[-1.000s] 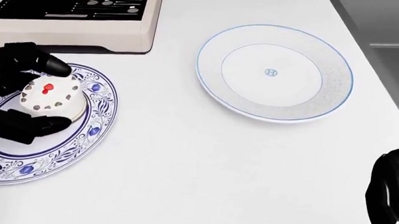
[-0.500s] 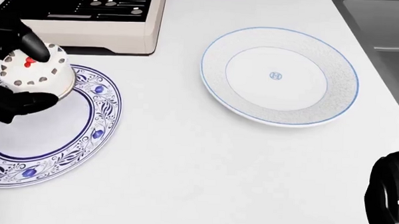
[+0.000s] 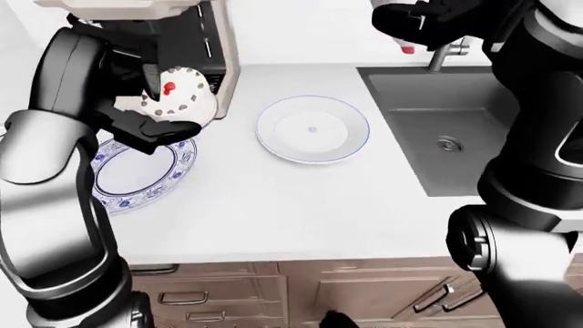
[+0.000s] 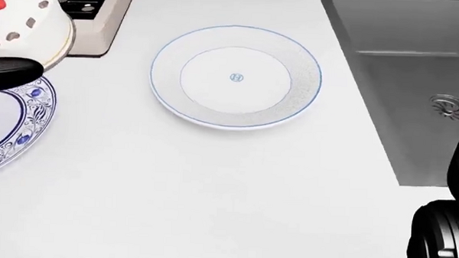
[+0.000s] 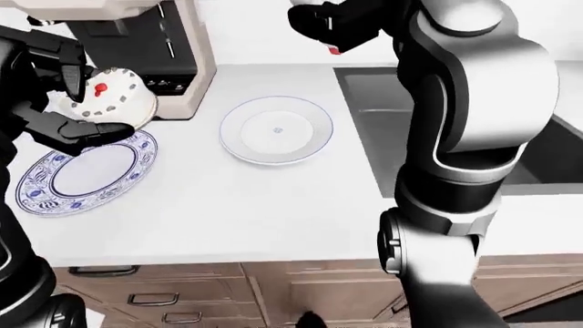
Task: Move the dessert items from the plate to the tray.
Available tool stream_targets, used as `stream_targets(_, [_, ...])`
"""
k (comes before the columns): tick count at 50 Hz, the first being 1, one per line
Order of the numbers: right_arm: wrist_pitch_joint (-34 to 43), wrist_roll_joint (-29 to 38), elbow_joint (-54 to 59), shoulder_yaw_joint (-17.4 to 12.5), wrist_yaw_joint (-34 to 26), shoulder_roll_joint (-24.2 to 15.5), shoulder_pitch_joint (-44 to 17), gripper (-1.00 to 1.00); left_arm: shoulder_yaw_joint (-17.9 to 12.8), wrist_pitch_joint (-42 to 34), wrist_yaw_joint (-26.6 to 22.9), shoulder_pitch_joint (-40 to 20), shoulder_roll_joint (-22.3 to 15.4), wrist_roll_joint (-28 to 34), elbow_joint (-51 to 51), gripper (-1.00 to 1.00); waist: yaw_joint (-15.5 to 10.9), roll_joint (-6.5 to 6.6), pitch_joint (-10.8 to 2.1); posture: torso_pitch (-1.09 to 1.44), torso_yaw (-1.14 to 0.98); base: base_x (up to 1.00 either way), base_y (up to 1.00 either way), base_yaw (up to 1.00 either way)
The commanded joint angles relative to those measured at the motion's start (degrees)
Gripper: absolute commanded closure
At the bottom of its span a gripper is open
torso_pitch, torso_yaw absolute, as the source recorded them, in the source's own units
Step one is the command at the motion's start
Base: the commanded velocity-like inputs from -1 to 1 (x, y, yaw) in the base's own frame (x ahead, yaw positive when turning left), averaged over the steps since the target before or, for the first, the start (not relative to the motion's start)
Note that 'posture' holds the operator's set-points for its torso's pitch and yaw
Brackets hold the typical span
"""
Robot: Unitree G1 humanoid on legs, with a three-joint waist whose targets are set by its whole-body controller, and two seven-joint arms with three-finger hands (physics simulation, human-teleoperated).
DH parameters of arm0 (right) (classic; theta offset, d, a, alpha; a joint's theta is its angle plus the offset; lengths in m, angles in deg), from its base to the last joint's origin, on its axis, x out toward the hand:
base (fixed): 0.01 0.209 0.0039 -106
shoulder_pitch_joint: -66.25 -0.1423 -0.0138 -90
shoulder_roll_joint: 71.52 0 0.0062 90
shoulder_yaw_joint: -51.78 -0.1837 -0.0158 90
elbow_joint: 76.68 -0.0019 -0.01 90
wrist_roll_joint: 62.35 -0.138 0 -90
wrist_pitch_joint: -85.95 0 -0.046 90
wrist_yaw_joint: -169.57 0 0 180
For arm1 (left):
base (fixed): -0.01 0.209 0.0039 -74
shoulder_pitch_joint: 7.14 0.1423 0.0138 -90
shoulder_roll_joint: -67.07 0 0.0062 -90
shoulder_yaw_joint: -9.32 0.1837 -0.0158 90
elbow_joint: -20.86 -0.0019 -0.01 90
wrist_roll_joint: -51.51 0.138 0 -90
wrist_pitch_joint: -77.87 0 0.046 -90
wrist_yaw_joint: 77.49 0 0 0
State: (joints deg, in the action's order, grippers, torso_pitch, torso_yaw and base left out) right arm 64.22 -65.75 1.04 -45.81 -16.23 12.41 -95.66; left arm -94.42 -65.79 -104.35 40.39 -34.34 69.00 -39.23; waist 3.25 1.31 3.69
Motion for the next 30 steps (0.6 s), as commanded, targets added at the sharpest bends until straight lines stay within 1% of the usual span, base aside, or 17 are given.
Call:
stream_targets(1, [-1.86,0.57,-0.43,-0.96,0.75,-1.12,-2.57,1.0,-0.74,1.99,0.91,-2.32,-0.97,-0.57,2.3,1.0,0.57,0.99,-1.61,0.0,0.0,-0.59,-1.0,0.0])
stream_targets(5, [-2.1,0.78,-0.15,-0.73,0.44,-1.41,-2.83,1.0,-0.59,1.86,1.48,-2.12,-1.23,-0.89,2.6,1.0,0.69,-2.08,-1.45,0.0,0.0,-0.58,-1.0,0.0])
stream_targets(6, [-2.05,0.81,-0.28,-0.71,0.38,-1.36,-2.73,1.0,-0.45,1.87,1.56,-2.06,-1.32,-0.89,2.67,1.0,0.56,-3.98,-1.74,0.0,0.0,-0.59,-1.0,0.0])
stream_targets(7, [-2.04,0.87,-0.42,-0.7,0.38,-1.34,-2.65,1.0,-0.39,1.67,1.59,-2.06,-1.32,-0.91,2.79,1.0,0.47,-7.51,-2.72,0.0,0.0,-0.59,-1.0,0.0])
stream_targets(8, [-2.12,0.93,-0.5,-0.72,0.37,-1.32,-2.56,1.0,-0.29,1.58,1.65,-2.1,-1.36,-0.88,2.9,1.0,0.74,-5.58,-1.28,0.0,0.0,-0.59,-1.0,0.0])
stream_targets(12, [-2.0,1.04,-0.82,-0.81,0.42,-1.13,-2.48,1.0,-0.27,1.5,1.77,-1.93,-1.42,-0.92,3.17,1.0,-0.67,-3.82,-2.5,0.0,0.0,-0.57,-1.0,0.0])
stream_targets(16, [-1.88,1.02,-1.31,-0.87,0.53,-0.9,-2.08,1.0,-0.33,1.48,1.92,-1.72,-1.5,-0.87,3.58,1.0,-2.28,-0.74,0.09,0.0,0.0,-0.45,-1.0,0.0])
stream_targets(17, [-1.87,1.06,-1.51,-0.81,0.5,-0.98,-1.81,1.0,-0.38,1.44,1.98,-1.77,-1.48,-0.88,3.64,1.0,-2.98,0.49,-0.56,0.0,0.0,-0.22,-1.0,0.0])
stream_targets(18, [-1.7,1.06,-1.66,-0.98,0.61,-0.92,-1.75,1.0,-0.4,1.4,2.05,-1.81,-1.47,-0.89,3.68,1.0,-4.45,4.25,-2.02,0.0,0.0,-0.12,-1.0,0.0])
stream_targets(19, [-1.65,0.99,-1.66,-1.16,0.73,-0.86,-1.86,1.0,-0.43,1.31,2.1,-1.85,-1.42,-0.96,3.73,1.0,-4.56,2.26,0.78,0.0,0.0,-0.04,-1.0,0.0])
stream_targets(22, [-1.52,0.9,-1.95,-1.05,0.77,-0.98,-1.86,1.0,-0.36,1.47,2.28,-1.68,-1.43,-0.92,3.78,1.0,-4.72,2.93,-1.66,0.0,0.0,0.0,-1.0,0.0])
stream_targets(24, [-1.71,0.87,-1.85,-1.05,0.83,-1.11,-1.79,1.0,-0.4,1.39,2.27,-1.67,-1.46,-0.98,3.98,1.0,-5.32,2.08,-1.5,0.0,0.0,0.0,-1.0,0.0])
stream_targets(26, [-1.47,0.79,-2.18,-1.16,0.87,-1.11,-1.89,1.0,-0.6,1.45,2.33,-1.49,-1.39,-1.1,4.11,1.0,-5.65,0.24,-0.65,0.0,0.0,0.0,-1.0,0.0])
stream_targets(27, [-1.42,0.78,-2.28,-1.25,1.01,-1.07,-1.86,1.0,-0.6,1.54,2.4,-1.34,-1.34,-1.13,4.17,1.0,-5.82,-1.4,-1.04,0.0,0.0,0.0,-1.0,0.0])
stream_targets(28, [-1.37,0.72,-2.54,-1.23,1.1,-0.97,-1.49,1.0,-0.58,1.62,2.48,-1.14,-1.27,-1.16,4.29,1.0,-6.26,-4.54,-2.25,0.0,0.0,0.0,-1.0,0.0])
stream_targets(29, [-1.36,0.7,-2.67,-1.17,1.12,-0.98,-1.32,1.0,-0.52,1.6,2.51,-1.24,-1.29,-1.18,4.29,1.0,-6.82,-5.78,-2.62,0.0,0.0,0.0,-1.0,0.0])
stream_targets(30, [-1.23,0.66,-2.7,-1.19,1.11,-1.04,-1.41,1.0,-0.49,1.59,2.51,-1.31,-1.34,-1.18,4.27,1.0,-5.11,-4.03,-0.31,0.0,0.0,0.0,-1.0,0.0])
